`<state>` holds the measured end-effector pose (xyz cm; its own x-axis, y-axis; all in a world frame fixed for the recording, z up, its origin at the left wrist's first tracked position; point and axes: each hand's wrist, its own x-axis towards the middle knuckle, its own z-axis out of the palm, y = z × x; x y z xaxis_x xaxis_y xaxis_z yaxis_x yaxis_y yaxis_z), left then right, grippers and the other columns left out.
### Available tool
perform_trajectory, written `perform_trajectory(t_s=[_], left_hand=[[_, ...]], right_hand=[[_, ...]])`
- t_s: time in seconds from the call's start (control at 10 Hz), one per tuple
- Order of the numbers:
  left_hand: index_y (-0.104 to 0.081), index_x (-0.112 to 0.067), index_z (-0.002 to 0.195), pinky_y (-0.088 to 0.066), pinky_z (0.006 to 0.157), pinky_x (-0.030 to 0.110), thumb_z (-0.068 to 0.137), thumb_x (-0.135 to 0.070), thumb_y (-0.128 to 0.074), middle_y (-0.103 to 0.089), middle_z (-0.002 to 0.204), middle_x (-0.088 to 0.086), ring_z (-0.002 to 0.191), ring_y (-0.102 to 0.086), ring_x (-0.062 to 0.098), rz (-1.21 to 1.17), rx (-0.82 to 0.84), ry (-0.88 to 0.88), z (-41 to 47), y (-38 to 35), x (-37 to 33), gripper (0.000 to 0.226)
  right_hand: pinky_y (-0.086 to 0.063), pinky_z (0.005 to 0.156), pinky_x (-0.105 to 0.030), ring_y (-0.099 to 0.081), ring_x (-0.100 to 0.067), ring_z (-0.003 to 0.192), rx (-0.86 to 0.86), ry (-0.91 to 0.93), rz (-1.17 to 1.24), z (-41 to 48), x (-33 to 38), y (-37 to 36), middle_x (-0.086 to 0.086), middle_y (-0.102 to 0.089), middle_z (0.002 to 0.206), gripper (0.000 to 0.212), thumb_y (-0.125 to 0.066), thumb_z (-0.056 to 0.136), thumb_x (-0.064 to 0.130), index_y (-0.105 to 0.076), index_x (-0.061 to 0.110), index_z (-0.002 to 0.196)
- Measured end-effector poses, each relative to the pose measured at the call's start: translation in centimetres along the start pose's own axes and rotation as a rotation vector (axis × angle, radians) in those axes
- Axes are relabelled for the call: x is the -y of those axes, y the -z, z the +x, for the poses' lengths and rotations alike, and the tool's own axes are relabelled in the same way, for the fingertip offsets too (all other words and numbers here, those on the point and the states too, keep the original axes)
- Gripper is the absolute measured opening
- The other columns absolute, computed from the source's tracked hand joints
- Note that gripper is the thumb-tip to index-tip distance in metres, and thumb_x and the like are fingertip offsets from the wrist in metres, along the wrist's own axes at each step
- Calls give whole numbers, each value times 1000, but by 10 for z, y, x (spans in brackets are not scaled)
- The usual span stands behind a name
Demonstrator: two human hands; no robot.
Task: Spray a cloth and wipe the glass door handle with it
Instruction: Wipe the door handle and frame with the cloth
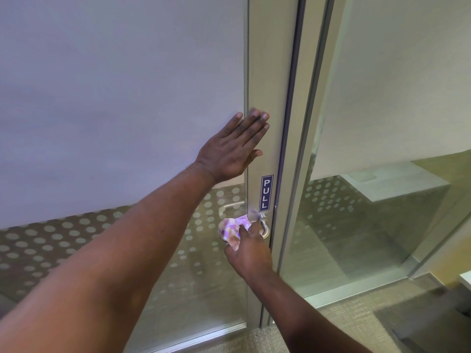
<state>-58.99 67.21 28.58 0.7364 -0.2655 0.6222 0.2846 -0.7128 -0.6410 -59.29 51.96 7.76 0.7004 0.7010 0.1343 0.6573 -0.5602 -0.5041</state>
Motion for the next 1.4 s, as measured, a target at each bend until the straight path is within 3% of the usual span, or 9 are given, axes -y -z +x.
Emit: perform_trajectory(t_s=[0.2, 0.5, 0.7, 0.9, 1.0, 1.1, 1.2, 1.3, 1.4], left_hand=[[-25, -6, 163, 2, 130, 41, 114, -42, -25, -23, 171, 14, 159, -19, 28, 4, -1, 1, -1, -4, 0, 61], [-27, -5, 162, -2, 130, 42, 114, -39, -26, -25, 170, 14, 159, -21, 28, 3, -10, -2, 0, -2, 1, 59], [-24, -6, 163, 3, 130, 42, 114, -41, -24, -22, 171, 13, 160, -18, 27, 3, 7, 2, -1, -3, 1, 60], [-26, -6, 163, -1, 130, 43, 113, -43, -29, -24, 171, 14, 159, -20, 27, 17, -5, 2, -1, -3, 0, 62], [-26, -5, 162, -3, 129, 43, 113, -43, -29, -25, 170, 14, 159, -21, 28, 21, -11, 1, -1, -3, -1, 63], [-27, -5, 162, -6, 129, 44, 113, -43, -29, -26, 170, 15, 159, -22, 29, 19, -17, -1, 0, -4, -1, 62], [-27, -5, 162, -5, 129, 44, 113, -43, -29, -26, 170, 15, 159, -22, 29, 15, -20, 2, 0, -5, 0, 62], [-29, -5, 162, -3, 130, 43, 112, -43, -31, -27, 169, 15, 158, -23, 29, 25, -34, 0, -1, -7, 0, 62], [-32, -4, 161, -4, 130, 43, 112, -42, -34, -30, 168, 15, 157, -26, 29, 27, -57, 0, -1, -8, 0, 61]], right_hand=[[-54, 73, -36, -60, -31, 110, -13, 134, -131, 3, 13, -1, -7, -47, 131, 63, -68, 80, 37, -54, 25, 140], [-47, 89, -46, -49, -31, 120, 74, 387, -328, -2, 7, 7, -4, -47, 135, 56, -71, 79, 20, -61, 31, 133], [-48, 76, -41, -60, -30, 101, 16, 520, -362, -17, -18, 12, -2, -60, 114, 54, -71, 67, 19, -72, 38, 117], [-46, 64, -37, -64, -28, 89, -52, 411, -263, -20, -61, 10, 2, -62, 100, 47, -75, 54, 20, -76, 39, 97], [-54, 76, -39, -62, -28, 104, -97, 184, -149, -13, -97, 15, 2, -63, 114, 42, -75, 66, 18, -76, 38, 103], [-52, 80, -36, -63, -28, 103, -93, -92, 172, -4, -115, 28, 0, -58, 115, 30, -68, 85, 25, -73, 28, 114], [-52, 78, -31, -70, -25, 92, -97, -260, 697, 2, -108, 30, -7, -73, 96, 10, -70, 89, 17, -77, 19, 97], [-59, 80, -33, -71, -29, 84, -48, -391, 1233, 3, -90, 22, -23, -75, 87, 12, -63, 91, 0, -74, -2, 90], [-55, 94, -60, -67, -38, 95, 129, -443, 1632, 4, -79, 12, -28, -67, 98, 18, -47, 97, -9, -64, -8, 92]])
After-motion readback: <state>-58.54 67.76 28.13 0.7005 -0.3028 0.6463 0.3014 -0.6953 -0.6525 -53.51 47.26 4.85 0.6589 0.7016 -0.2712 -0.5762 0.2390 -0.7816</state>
